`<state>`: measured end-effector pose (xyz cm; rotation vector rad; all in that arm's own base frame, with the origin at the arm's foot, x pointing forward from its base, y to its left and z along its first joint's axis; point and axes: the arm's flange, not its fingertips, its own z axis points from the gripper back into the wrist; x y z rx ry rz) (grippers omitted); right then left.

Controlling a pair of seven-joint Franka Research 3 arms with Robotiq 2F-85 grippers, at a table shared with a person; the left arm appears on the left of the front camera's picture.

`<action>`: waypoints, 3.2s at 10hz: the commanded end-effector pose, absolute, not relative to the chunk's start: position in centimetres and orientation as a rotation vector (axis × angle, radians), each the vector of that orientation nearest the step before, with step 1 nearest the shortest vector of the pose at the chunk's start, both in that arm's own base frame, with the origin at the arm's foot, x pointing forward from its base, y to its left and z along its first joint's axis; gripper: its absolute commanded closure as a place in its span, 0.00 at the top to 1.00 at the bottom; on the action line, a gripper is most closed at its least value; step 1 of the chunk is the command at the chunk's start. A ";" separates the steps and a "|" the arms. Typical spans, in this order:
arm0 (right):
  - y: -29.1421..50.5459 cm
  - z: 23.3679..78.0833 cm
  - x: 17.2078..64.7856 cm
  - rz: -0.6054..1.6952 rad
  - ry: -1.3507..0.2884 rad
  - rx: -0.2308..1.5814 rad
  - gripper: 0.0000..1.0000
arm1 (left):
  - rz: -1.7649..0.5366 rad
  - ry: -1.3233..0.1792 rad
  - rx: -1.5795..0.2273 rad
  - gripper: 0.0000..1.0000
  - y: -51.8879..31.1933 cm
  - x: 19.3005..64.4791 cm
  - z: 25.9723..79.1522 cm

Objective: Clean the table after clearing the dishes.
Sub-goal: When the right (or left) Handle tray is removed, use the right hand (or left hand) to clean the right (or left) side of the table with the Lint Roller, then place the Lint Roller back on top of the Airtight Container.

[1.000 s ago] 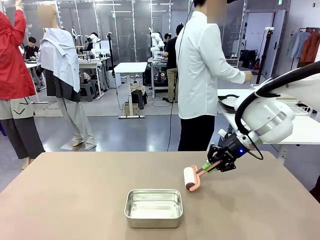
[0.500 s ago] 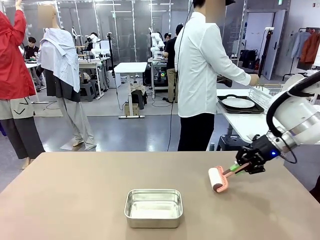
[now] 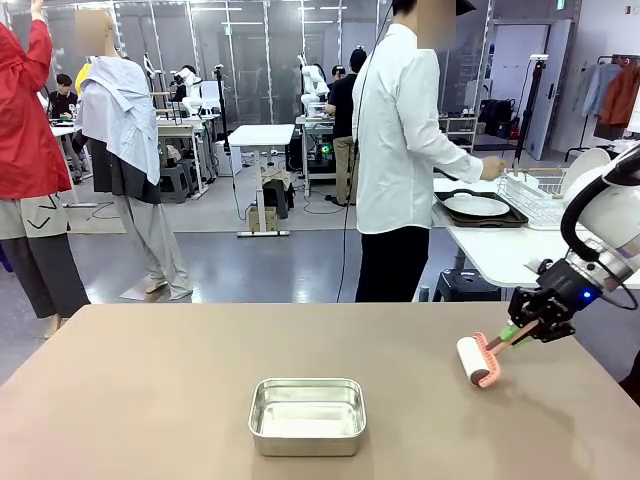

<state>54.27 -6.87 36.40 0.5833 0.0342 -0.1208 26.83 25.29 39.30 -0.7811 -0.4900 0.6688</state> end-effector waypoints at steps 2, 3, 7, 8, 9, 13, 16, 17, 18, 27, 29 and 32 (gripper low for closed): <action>-8.0 37.9 52.7 -0.182 0.097 0.264 0.21 | 0.669 -0.490 -0.775 1.00 25.5 26.8 39.5; -7.6 39.6 52.7 -0.213 0.078 0.190 0.21 | 0.669 -0.490 -0.775 1.00 25.5 26.8 39.5; -5.1 44.6 52.6 -0.208 0.001 0.098 0.21 | 0.669 -0.490 -0.775 1.00 25.5 26.8 39.5; -4.2 46.1 52.3 -0.188 -0.031 0.097 0.21 | 0.669 -0.490 -0.775 1.00 25.5 26.8 39.5; -3.7 47.4 51.8 -0.164 -0.057 0.075 0.21 | 0.669 -0.490 -0.775 1.00 25.5 26.8 39.5; -3.5 47.7 52.4 -0.131 -0.058 0.095 0.21 | 0.669 -0.490 -0.775 1.00 25.5 26.8 39.5; -3.5 47.7 52.4 -0.131 -0.058 0.095 0.21 | 0.669 -0.490 -0.775 1.00 25.5 26.8 39.5; -3.5 47.7 52.4 -0.131 -0.058 0.095 0.21 | 0.669 -0.490 -0.775 1.00 25.5 26.8 39.5; -3.5 47.7 52.4 -0.131 -0.058 0.095 0.21 | 0.669 -0.490 -0.775 1.00 25.5 26.8 39.5; -3.5 47.7 52.4 -0.131 -0.058 0.095 0.21 | 0.669 -0.490 -0.775 1.00 25.5 26.8 39.5; -0.1 49.7 53.0 0.021 -0.115 -0.025 0.21 | 0.669 -0.490 -0.775 1.00 25.5 26.8 39.5; 11.3 55.0 51.9 0.471 -0.301 -0.095 0.21 | 0.669 -0.490 -0.775 1.00 25.5 26.8 39.5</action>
